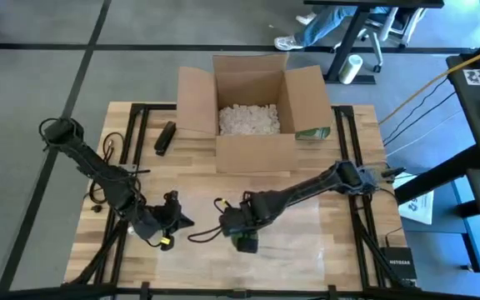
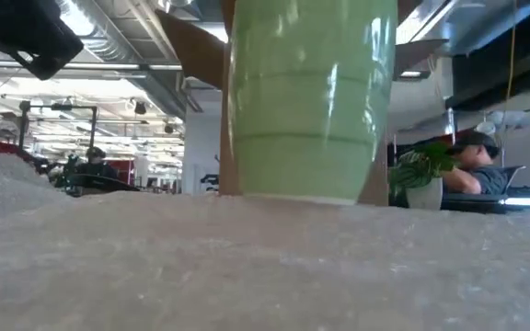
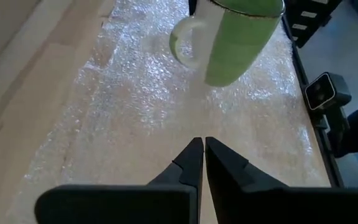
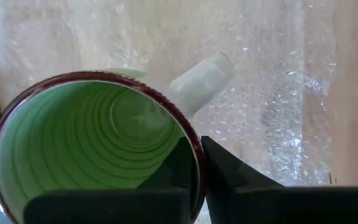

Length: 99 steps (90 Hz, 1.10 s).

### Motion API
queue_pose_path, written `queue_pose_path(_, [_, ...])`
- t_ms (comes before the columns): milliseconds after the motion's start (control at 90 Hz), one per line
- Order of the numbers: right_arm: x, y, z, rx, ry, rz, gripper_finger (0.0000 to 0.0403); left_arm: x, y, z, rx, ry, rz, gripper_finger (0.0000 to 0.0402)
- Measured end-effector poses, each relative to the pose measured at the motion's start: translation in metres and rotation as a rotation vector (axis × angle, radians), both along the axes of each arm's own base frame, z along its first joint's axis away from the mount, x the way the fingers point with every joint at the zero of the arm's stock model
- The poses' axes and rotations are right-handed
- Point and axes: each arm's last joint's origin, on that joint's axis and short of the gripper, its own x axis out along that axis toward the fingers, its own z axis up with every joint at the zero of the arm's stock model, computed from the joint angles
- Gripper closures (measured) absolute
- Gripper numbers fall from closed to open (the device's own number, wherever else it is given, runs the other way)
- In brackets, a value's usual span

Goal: Wrap mug
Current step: Wrap the green mug with bubble wrap

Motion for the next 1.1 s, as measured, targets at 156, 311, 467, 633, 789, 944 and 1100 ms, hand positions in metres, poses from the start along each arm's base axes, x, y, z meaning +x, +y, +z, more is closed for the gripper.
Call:
queue_pose_path(156, [0.0001,-0.0001,0.0000,-0.004,-0.003,0.005,0.0397,0.0000,-0.0005,0.0004,-0.022,-0.003,0.010,0.0402])
queue_pose_path(311, [0.0006,0.0003,-0.0014,-0.005,0.000,0.007,0.0373,-0.0020,-0.0030,0.0005,-0.043,-0.002,0.009,0.0402])
queue_pose_path(467, [0.0020,0.0010,-0.0063,-0.009,0.010,0.006,0.0337,-0.0034,-0.0047,0.0004,-0.065,0.000,0.014,0.0402])
queue_pose_path(633, [0.0026,0.0004,-0.0060,-0.028,-0.003,0.009,0.0319,-0.0034,-0.0046,0.0003,-0.064,0.000,0.014,0.0402])
queue_pose_path(789, [0.0022,-0.0014,-0.0061,-0.057,-0.001,0.019,0.0319,-0.0035,-0.0046,0.0003,-0.067,0.001,0.016,0.0402])
queue_pose_path(944, [-0.0009,-0.0027,-0.0041,-0.068,0.018,0.030,0.0319,-0.0035,-0.0046,0.0003,-0.064,0.001,0.015,0.0402])
queue_pose_path(1100, [-0.0060,-0.0057,-0.0015,-0.123,0.043,0.030,0.0320,-0.0037,-0.0044,-0.0001,-0.059,0.005,0.014,0.0402])
